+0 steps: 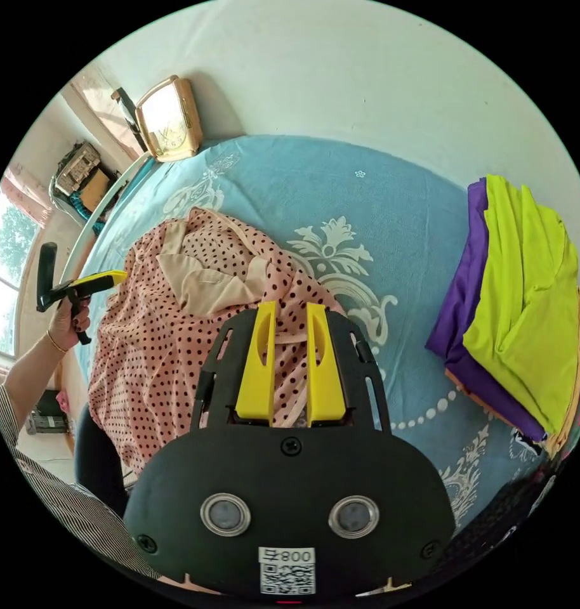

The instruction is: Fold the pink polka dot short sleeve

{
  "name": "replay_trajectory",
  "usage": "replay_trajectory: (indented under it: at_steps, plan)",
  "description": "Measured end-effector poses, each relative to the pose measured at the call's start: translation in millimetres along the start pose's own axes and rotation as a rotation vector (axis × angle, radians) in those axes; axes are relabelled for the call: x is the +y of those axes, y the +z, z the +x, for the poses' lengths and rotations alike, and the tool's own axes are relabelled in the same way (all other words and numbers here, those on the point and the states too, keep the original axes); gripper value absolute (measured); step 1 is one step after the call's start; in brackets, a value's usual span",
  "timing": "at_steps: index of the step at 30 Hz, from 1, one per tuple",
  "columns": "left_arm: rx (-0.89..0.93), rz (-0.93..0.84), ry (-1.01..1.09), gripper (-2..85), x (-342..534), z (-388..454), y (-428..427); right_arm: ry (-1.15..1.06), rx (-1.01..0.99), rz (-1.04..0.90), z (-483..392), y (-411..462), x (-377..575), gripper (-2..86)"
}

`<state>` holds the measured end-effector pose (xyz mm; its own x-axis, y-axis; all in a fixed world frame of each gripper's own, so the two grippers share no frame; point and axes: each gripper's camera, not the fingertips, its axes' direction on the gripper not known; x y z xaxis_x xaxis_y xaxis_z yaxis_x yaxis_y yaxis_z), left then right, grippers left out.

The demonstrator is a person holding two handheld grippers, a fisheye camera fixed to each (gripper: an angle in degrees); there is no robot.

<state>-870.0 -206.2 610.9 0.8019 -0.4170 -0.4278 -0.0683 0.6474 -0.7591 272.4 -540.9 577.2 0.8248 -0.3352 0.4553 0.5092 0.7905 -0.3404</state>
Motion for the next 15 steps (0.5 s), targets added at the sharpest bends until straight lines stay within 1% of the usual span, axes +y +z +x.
replay_trajectory:
  at_steps: [4, 6, 10, 15]
  plan:
    - [-0.086, -0.033, 0.011, 1.7, -33.7, 3.0, 19.2, -0.014, 0.027, -0.071, -3.6, 26.6, -30.2, 7.3]
    - [-0.112, -0.081, 0.013, 1.0, -51.4, 6.1, 34.9, -0.036, 0.067, -0.037, -10.3, 24.1, -38.4, 5.5]
    - [-0.110, -0.054, 0.023, 0.5, -72.0, 13.1, 38.3, -0.076, 0.082, -0.038, -21.6, 14.7, -64.2, 1.9]
    - [-0.086, 0.032, 0.037, 0.2, -106.0, 23.6, 30.8, -0.105, 0.111, 0.059, -28.4, -26.3, -94.7, 1.0]
